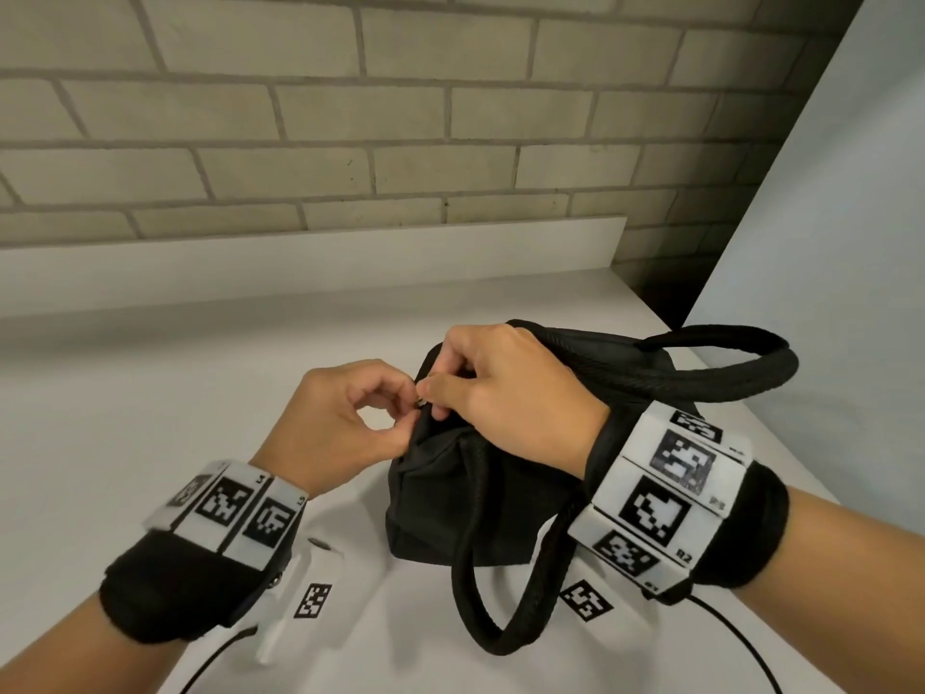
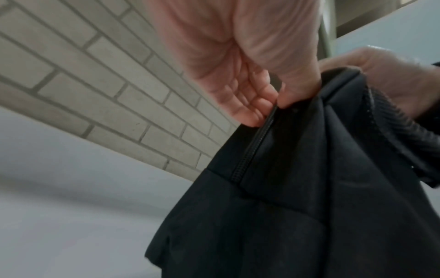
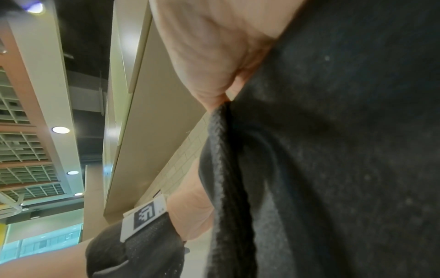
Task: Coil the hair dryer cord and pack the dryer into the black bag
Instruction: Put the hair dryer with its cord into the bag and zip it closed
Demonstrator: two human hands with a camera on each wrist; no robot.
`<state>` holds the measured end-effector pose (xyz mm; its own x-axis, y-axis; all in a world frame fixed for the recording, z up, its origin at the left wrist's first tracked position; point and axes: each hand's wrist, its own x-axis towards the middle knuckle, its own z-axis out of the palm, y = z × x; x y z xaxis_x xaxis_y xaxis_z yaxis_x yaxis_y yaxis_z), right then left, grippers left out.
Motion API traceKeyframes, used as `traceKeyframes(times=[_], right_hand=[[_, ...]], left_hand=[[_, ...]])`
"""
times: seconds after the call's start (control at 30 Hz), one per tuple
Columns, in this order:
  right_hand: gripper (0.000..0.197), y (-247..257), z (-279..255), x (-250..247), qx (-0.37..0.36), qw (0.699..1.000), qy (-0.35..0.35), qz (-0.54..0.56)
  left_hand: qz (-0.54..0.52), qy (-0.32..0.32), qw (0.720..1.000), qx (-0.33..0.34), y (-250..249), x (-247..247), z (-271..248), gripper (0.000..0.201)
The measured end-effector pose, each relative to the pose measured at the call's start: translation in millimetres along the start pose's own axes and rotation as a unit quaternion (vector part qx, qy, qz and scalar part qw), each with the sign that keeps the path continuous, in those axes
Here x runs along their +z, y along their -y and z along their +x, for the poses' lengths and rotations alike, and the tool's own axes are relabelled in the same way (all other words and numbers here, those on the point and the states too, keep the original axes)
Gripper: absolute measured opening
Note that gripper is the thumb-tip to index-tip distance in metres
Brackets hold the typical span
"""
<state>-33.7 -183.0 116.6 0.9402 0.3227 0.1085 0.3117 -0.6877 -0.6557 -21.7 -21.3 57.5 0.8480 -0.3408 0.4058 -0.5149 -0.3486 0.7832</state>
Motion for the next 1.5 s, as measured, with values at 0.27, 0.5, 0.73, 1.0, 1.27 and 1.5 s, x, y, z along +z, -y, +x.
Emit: traceKeyframes(times=[0.27,0.5,0.73,1.0,1.27,1.5], right_hand=[[0.015,5,-13,-18,0.029,0.989,-0.079,-0.119],[0.018,-37,-28,-78,0.138,0.979,-0.13,-0.072],[0.02,-114,-51,-91,0.268,0.95,-0.141,0.073],[0.012,-137,-54,-81,0.264,0.904,-0.181,0.283],[0.021,-153,-48,-77,0.26,0.872,-0.239,0.338],[0.017,-160,-45,-80,0.231,0.883,-0.251,0.323]], left_hand=[[0.128,-0.015,0.99,0.06,-9,-9,7,0.005],[0.149,-0.047,0.988,-0.005,-5,-12,-4,0.032],[0.141,-0.073,0.985,-0.074,1,-17,-11,0.034],[0.256,0.077,0.953,0.145,-27,-8,-23,0.046],[0.291,0.09,0.943,0.137,-69,31,-17,0.045],[0.34,0.087,0.93,0.112,-91,70,-23,0.059]])
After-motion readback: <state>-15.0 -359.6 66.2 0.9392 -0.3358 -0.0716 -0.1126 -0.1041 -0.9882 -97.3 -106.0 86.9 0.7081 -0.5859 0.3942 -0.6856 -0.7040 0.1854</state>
